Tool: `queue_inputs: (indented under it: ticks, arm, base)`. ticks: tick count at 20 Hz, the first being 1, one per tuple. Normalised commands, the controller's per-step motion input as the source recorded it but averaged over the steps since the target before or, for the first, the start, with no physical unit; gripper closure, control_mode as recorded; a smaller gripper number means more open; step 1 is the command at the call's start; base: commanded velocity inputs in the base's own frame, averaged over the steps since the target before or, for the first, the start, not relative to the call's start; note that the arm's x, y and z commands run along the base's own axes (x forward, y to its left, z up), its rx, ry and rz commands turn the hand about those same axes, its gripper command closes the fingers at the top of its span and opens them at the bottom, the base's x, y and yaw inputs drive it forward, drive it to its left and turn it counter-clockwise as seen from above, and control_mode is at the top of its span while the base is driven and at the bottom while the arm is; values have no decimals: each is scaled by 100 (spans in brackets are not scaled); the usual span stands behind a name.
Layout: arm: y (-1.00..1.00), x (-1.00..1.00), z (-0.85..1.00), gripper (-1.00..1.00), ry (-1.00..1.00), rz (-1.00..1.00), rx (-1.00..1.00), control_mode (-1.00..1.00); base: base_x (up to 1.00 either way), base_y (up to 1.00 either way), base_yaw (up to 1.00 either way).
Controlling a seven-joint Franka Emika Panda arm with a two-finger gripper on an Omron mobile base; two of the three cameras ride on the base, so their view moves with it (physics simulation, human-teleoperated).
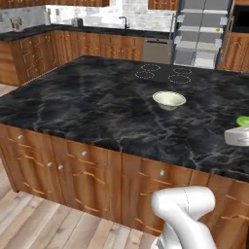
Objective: Retrieve the kiwi and mango from the fridge and place them into the bowl on the dining table.
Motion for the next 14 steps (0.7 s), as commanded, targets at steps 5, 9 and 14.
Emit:
queue_inputs:
  ticks: [5, 9, 14]
  arm:
    - [0, 0, 0, 100, 0, 0, 0, 100]
    - [0, 0, 0, 100, 0, 0, 0, 100]
    - [0, 0, 0, 100, 0, 0, 0, 100]
  base:
    - [41, 58, -41]
    - [43, 59, -40]
    - [36, 61, -40]
